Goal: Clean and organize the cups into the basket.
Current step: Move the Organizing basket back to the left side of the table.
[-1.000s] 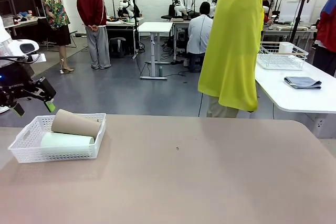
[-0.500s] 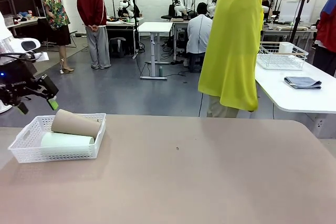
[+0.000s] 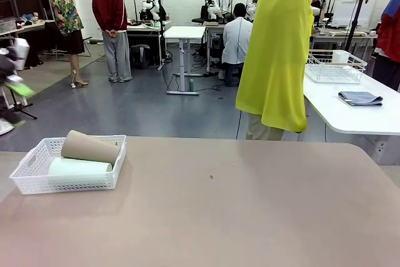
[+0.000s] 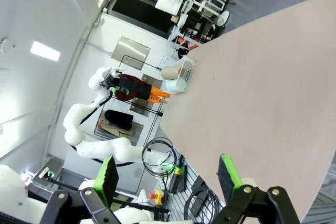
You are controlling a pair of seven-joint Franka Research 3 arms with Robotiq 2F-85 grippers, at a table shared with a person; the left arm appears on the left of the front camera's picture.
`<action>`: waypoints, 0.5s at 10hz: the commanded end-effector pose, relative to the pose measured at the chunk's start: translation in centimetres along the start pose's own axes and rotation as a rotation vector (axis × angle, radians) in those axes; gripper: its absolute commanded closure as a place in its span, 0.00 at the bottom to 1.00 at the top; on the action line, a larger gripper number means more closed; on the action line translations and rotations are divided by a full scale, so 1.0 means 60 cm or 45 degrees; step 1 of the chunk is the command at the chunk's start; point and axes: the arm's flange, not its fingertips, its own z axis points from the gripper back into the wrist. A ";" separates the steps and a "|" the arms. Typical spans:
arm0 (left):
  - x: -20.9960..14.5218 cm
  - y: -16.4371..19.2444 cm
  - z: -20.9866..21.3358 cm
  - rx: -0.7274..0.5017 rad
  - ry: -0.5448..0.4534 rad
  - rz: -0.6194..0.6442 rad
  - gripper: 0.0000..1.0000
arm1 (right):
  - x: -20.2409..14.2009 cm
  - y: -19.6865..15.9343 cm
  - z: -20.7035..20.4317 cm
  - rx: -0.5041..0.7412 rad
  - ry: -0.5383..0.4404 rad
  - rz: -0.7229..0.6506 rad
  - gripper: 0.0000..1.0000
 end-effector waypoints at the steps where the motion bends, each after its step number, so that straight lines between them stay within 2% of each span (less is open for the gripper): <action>1: -0.027 0.063 0.067 -0.312 -0.078 0.031 0.00 | -0.010 0.001 -0.005 -0.019 0.010 0.002 0.00; 3: -0.077 0.129 0.123 -0.461 -0.198 0.082 0.00 | -0.010 0.001 -0.005 -0.019 0.010 0.002 0.00; 4: -0.105 0.152 0.149 -0.462 -0.250 0.097 0.00 | -0.010 0.001 -0.005 -0.019 0.010 0.002 0.00; 5: -0.132 0.170 0.176 -0.388 -0.386 0.142 0.00 | -0.010 0.001 -0.005 -0.019 0.010 0.002 0.00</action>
